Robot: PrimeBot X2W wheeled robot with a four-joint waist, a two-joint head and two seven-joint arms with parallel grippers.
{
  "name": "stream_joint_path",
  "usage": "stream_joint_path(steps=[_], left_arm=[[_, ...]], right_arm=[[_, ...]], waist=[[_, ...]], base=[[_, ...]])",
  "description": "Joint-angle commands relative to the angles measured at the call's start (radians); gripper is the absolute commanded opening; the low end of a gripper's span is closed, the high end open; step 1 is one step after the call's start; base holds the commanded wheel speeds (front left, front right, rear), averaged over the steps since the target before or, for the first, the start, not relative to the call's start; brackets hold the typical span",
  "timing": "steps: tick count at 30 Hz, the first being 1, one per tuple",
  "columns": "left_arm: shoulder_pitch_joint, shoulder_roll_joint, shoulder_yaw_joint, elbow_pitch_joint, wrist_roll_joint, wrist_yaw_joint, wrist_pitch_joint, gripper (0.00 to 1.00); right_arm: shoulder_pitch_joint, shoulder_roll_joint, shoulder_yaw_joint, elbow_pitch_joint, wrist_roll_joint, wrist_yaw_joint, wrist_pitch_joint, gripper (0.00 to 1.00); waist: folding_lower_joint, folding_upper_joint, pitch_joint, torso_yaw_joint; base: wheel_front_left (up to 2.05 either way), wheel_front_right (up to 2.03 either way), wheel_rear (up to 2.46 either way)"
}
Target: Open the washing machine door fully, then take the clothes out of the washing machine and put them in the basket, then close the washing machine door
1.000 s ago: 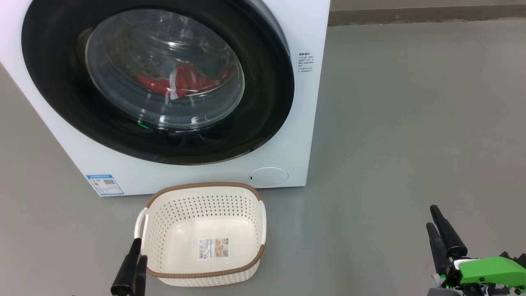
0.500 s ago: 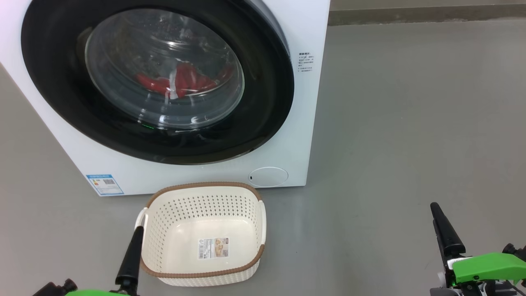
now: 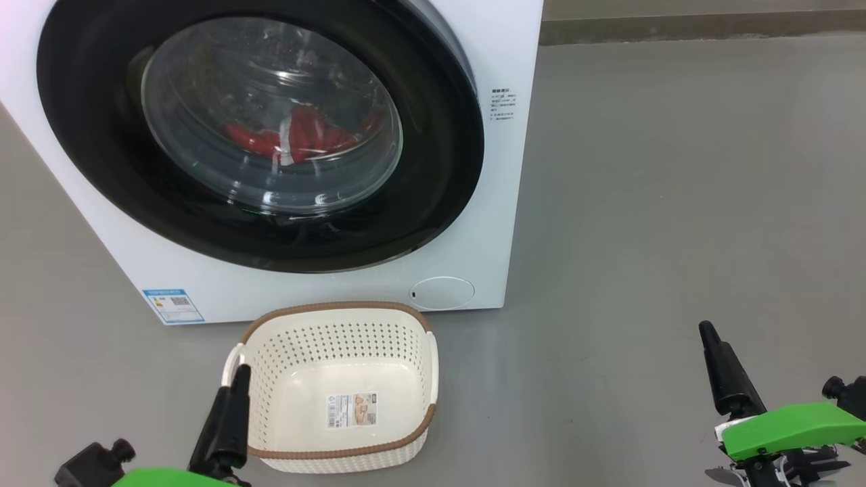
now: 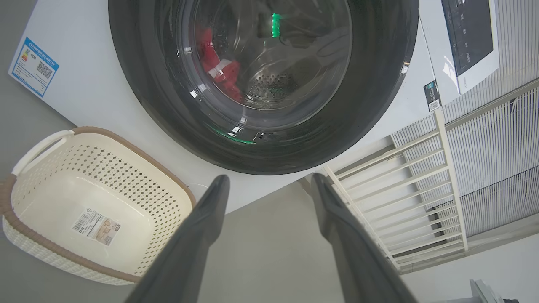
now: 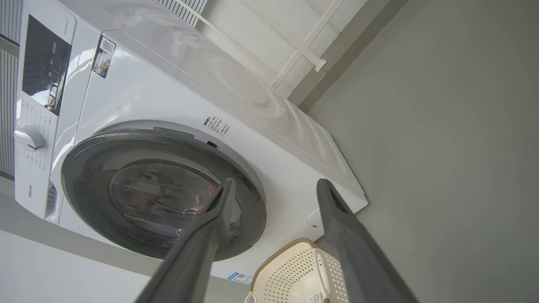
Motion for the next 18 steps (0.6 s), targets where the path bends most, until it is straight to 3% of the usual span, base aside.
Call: stream_joint_path(steps=[1, 18], left_arm=[[-0.046, 0.017, 0.006, -0.035, 0.046, 0.002, -0.012, 1.0], [-0.049, 0.051, -0.057, -0.039, 0.327, 0.053, -0.063, 1.0]], right_arm=[[-0.036, -0.018, 0.011, -0.032, -0.045, 0.0, -0.012, 1.0], [-0.032, -0.02, 0.043, -0.019, -0.336, 0.0, -0.062, 1.0]], waist=[[0.0, 0.0, -0.001, 0.001], [-0.0001, 0.0, -0.011, 0.003]], base=[[0.0, 0.0, 0.0], [0.0, 0.0, 0.0]])
